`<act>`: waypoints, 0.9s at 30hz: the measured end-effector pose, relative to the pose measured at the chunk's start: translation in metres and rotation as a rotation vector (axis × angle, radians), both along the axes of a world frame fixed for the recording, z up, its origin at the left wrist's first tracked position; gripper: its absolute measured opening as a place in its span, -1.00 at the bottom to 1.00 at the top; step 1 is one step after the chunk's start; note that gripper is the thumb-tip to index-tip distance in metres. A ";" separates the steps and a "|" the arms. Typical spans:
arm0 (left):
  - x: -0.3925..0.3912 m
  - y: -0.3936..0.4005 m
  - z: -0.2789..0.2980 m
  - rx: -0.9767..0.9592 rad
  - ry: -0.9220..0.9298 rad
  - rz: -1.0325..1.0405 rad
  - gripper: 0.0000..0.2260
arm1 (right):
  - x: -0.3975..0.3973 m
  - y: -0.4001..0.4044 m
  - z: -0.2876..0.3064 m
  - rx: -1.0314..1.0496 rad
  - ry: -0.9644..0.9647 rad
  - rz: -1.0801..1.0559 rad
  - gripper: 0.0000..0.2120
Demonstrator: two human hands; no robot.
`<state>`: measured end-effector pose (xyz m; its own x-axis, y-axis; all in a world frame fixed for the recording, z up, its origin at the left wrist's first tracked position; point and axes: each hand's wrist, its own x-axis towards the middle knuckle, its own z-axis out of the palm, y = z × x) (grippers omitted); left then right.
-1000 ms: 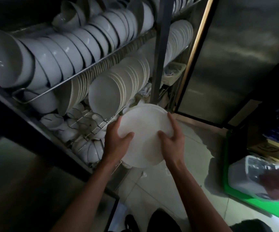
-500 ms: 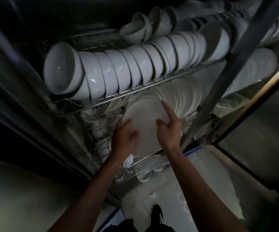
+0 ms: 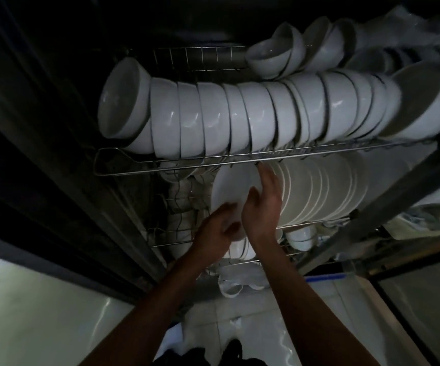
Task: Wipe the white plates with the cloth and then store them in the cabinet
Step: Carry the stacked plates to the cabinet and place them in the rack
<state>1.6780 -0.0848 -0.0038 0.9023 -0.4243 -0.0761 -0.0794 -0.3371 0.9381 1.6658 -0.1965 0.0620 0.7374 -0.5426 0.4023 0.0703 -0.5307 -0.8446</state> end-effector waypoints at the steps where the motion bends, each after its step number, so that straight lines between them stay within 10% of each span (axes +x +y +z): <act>1: 0.001 0.000 -0.001 0.011 -0.004 0.020 -0.55 | 0.002 -0.001 -0.001 0.004 -0.001 0.009 -0.35; 27: 0.030 0.005 -0.034 0.060 0.023 0.035 -0.49 | 0.010 -0.009 -0.005 -0.136 0.297 0.118 -0.27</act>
